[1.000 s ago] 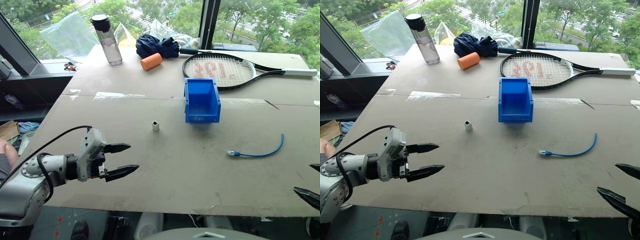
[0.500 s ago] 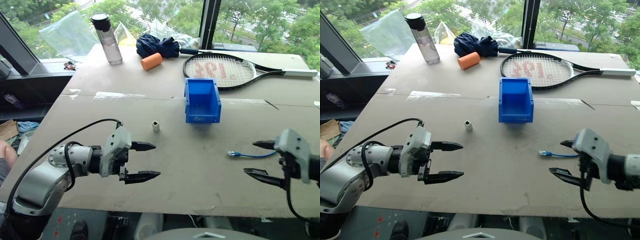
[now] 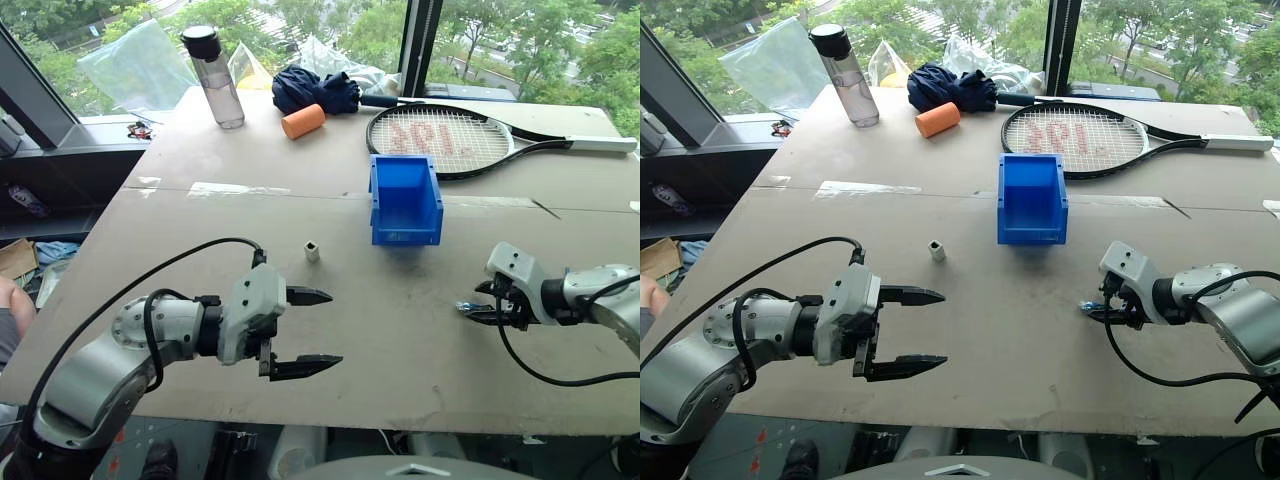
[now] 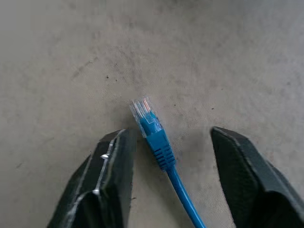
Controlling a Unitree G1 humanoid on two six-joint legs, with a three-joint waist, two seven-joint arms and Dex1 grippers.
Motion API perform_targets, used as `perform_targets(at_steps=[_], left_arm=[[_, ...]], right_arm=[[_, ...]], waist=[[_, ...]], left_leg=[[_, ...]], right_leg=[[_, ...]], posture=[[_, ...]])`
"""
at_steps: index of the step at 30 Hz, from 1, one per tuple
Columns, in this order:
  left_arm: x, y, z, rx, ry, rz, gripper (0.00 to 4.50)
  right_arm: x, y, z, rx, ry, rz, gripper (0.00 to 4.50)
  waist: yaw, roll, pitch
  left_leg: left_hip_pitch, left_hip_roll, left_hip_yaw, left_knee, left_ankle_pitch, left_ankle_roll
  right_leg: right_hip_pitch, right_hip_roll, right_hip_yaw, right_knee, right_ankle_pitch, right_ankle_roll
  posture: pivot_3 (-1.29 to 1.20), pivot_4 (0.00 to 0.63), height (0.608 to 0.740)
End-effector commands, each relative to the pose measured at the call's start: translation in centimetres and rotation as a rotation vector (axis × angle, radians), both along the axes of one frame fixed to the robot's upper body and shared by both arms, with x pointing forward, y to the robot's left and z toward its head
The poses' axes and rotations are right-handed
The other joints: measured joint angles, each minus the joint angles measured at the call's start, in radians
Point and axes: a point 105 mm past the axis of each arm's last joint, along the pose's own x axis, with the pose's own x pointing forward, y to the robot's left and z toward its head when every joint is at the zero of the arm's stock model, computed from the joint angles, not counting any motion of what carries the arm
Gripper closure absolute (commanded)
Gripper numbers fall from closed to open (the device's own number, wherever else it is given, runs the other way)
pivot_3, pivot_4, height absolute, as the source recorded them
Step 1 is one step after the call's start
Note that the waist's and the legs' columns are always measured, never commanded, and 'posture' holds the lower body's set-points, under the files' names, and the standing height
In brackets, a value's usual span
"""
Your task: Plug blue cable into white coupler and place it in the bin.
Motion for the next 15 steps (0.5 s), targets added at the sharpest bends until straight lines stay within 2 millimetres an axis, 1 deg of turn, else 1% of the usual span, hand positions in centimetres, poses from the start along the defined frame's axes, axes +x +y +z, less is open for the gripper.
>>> perform_targets(at_steps=[1,2,3,4,7,9,10,12,13,15], left_arm=[[-0.2,-0.4,0.6,-0.017,-0.046,-0.007,0.0],[-0.2,-0.4,0.5,-0.018,-0.046,-0.004,0.0],[-0.2,-0.5,0.4,-0.019,-0.047,-0.001,0.0],[-0.1,-0.5,0.4,-0.023,-0.048,0.006,0.0],[0.3,-0.1,0.2,-0.039,-0.039,0.031,0.0],[0.5,0.1,0.2,-0.041,-0.036,0.037,0.0],[0.9,0.5,0.1,-0.043,-0.04,0.055,0.0],[1.6,1.0,-0.1,-0.041,-0.05,0.086,0.0],[2.1,1.4,-0.5,-0.02,-0.073,0.105,0.0],[2.7,1.8,-1.3,0.02,-0.08,0.114,0.0]], right_arm=[[-0.2,0.4,-0.3,-0.004,0.013,0.03,3.67],[-0.1,0.5,-0.3,-0.004,0.006,0.035,4.1],[-0.1,0.5,-0.2,-0.004,-0.002,0.038,4.42],[-0.1,0.7,-0.1,-0.003,-0.014,0.042,4.42],[-0.2,2.4,0.7,0.034,-0.057,0.101,4.42],[-0.5,4.3,1.6,0.079,-0.074,0.148,4.42],[-0.3,5.8,2.1,0.112,-0.092,0.177,4.42],[-0.2,7.9,2.7,0.148,-0.108,0.213,4.42],[0.1,9.0,2.5,0.147,-0.111,0.232,4.42],[0.5,10.2,1.6,0.094,-0.128,0.29,4.42]], waist=[[0.0,-0.001,-0.001],[0.0,-0.001,-0.001],[-0.001,-0.001,-0.001],[-0.001,-0.001,-0.001],[-0.005,-0.001,-0.001],[-0.009,-0.001,-0.001],[-0.012,0.0,-0.001],[-0.026,0.001,0.0],[-0.027,0.001,0.0],[-0.025,0.0,0.0]], left_leg=[[0.0,0.0,0.0,0.0,0.0,0.0],[0.0,0.0,0.0,0.0,0.0,0.0],[0.0,0.0,-0.001,0.0,0.0,0.0],[0.001,0.0,-0.001,0.0,0.0,0.0],[0.001,0.0,0.0,0.001,0.0,0.0],[0.001,0.001,-0.001,0.001,0.0,0.0],[0.001,0.001,-0.001,0.001,0.0,0.0],[0.001,0.002,-0.001,0.001,0.0,0.0],[0.001,0.002,-0.001,0.001,0.0,0.0],[0.001,0.002,-0.002,0.001,0.0,0.0]], right_leg=[[0.0,0.0,0.0,0.0,0.0,0.0],[0.0,0.0,0.0,0.0,0.0,0.0],[0.0,0.0,0.0,0.0,0.0,0.0],[0.0,0.0,0.0,0.001,0.0,0.0],[0.001,0.001,0.0,0.001,0.0,0.0],[0.0,0.001,0.0,0.001,0.0,0.0],[0.0,0.002,0.0,0.001,0.0,0.0],[0.0,0.002,0.0,0.002,0.0,0.0],[0.0,0.003,0.0,0.002,0.001,0.001],[0.0,0.003,-0.001,0.002,0.001,0.001]], posture=[[0.0,0.15,0.74],[0.0,0.15,0.74],[0.0,0.15,0.74],[0.0,0.15,0.74],[0.0,0.15,0.74],[0.0,0.15,0.74],[0.0,0.15,0.74],[0.0,0.15,0.74],[0.0,0.15,0.74],[0.0,0.15,0.74]])
